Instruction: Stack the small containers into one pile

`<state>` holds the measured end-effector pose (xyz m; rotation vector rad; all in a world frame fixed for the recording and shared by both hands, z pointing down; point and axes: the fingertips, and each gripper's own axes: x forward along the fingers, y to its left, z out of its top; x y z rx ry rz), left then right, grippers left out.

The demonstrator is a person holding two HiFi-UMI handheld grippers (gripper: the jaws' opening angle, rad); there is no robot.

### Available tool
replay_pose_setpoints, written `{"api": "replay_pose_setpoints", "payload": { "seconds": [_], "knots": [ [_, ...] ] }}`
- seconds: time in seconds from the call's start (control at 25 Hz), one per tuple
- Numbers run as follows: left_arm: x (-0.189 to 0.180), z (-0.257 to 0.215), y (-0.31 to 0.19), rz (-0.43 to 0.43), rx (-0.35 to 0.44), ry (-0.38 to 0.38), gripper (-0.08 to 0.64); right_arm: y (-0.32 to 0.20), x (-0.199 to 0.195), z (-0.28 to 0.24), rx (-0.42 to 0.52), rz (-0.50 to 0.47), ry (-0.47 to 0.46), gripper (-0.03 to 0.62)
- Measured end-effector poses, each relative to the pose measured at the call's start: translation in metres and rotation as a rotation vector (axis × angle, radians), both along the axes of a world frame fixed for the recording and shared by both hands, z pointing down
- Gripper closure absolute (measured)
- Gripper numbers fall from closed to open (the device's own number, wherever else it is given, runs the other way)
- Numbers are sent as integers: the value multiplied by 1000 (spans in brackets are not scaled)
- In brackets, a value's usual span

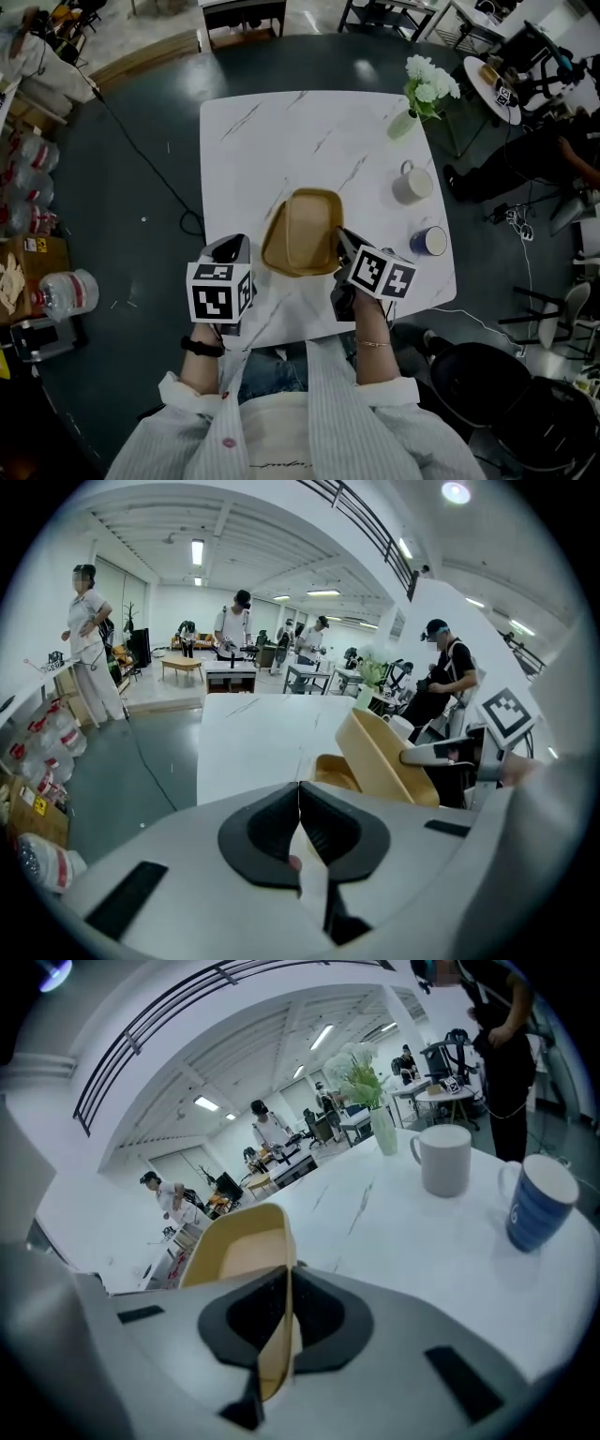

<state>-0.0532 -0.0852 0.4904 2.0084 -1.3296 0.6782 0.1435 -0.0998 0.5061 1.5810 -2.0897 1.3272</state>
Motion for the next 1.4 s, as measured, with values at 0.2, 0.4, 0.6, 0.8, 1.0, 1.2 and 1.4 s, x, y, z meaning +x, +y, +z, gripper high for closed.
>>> {"api": "replay_pose_setpoints", "payload": {
  "seconds": [0.2,0.4,0.6,0.8,1.0,1.2,1.4],
  "knots": [
    [-7,1,5,26,-5,3,541,10,-15,11,-32,52,-39,571],
    [-15,5,9,59,-15,6,541,18,-24,21,-52,132,-71,571],
    [-21,10,10,83,-22,6,541,24,-31,30,-70,196,-108,571],
    [-28,12,10,92,-21,8,541,29,-30,37,-77,232,-73,571],
    [-32,13,12,101,-19,14,541,37,-23,42,-86,265,-35,571],
    [-30,14,11,105,-22,17,541,39,-13,43,-81,243,42,571],
    [-27,16,13,104,-28,20,541,40,-11,47,-86,207,102,569]
  ]
}}
